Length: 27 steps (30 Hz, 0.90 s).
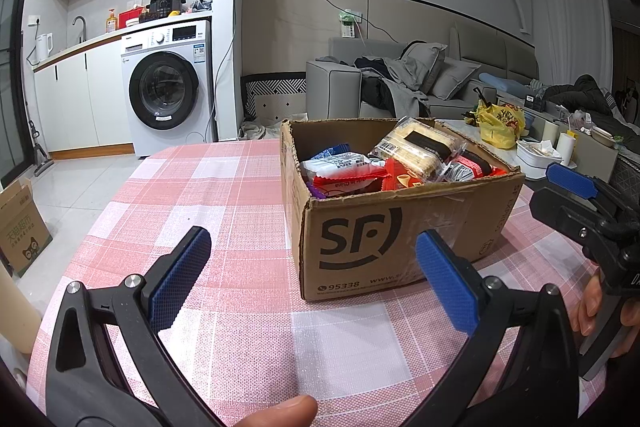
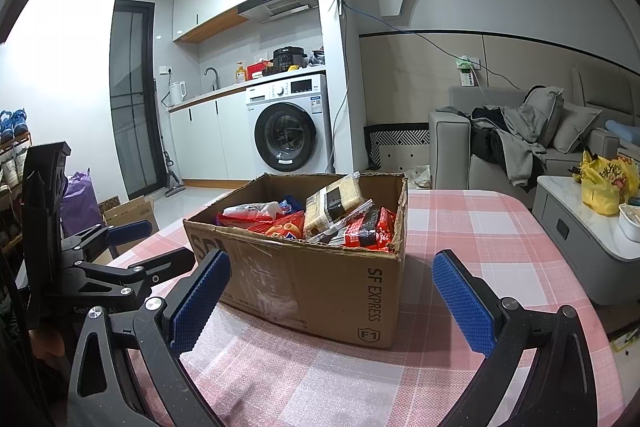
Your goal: Organize snacks
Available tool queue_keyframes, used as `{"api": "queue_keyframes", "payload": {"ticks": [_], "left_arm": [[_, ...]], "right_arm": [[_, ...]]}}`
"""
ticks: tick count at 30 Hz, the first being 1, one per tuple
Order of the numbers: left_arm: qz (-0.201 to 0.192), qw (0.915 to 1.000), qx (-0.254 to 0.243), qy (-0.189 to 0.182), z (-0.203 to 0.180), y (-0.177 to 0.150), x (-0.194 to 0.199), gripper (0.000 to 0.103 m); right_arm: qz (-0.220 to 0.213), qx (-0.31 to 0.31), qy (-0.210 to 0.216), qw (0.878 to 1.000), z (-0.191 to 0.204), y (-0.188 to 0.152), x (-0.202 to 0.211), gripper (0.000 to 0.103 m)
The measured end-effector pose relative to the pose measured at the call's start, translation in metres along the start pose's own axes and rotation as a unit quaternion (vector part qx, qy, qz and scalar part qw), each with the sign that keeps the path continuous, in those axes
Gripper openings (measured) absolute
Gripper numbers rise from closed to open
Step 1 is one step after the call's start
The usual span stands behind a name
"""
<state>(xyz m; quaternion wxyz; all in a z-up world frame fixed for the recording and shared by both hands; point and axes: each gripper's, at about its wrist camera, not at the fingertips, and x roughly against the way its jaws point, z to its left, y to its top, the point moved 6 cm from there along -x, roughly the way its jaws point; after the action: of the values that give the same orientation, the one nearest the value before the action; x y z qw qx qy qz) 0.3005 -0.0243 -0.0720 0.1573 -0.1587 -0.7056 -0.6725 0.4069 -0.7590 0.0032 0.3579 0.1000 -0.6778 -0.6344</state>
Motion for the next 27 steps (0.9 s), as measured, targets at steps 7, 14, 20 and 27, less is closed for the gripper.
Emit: {"api": "queue_keyframes", "payload": {"ticks": [7, 14, 20, 27], "left_arm": [[0.000, 1.0000, 0.000, 0.000, -0.0001, -0.0002, -0.0012, 0.102], [0.000, 1.0000, 0.000, 0.001, 0.0001, -0.0003, -0.0009, 0.102], [0.000, 1.0000, 0.000, 0.001, 0.0002, -0.0012, 0.0019, 0.102], [0.000, 1.0000, 0.000, 0.000, 0.0002, -0.0013, 0.0015, 0.102]], "right_arm": [[0.001, 0.000, 0.000, 1.000, -0.0001, 0.0001, -0.0003, 0.103], [0.000, -0.001, 0.000, 1.000, 0.0001, 0.0002, -0.0001, 0.103], [0.000, 0.000, 0.000, 1.000, 0.0000, 0.0002, -0.0001, 0.103], [0.000, 0.000, 0.000, 1.000, 0.0001, 0.0002, 0.0000, 0.103]]}}
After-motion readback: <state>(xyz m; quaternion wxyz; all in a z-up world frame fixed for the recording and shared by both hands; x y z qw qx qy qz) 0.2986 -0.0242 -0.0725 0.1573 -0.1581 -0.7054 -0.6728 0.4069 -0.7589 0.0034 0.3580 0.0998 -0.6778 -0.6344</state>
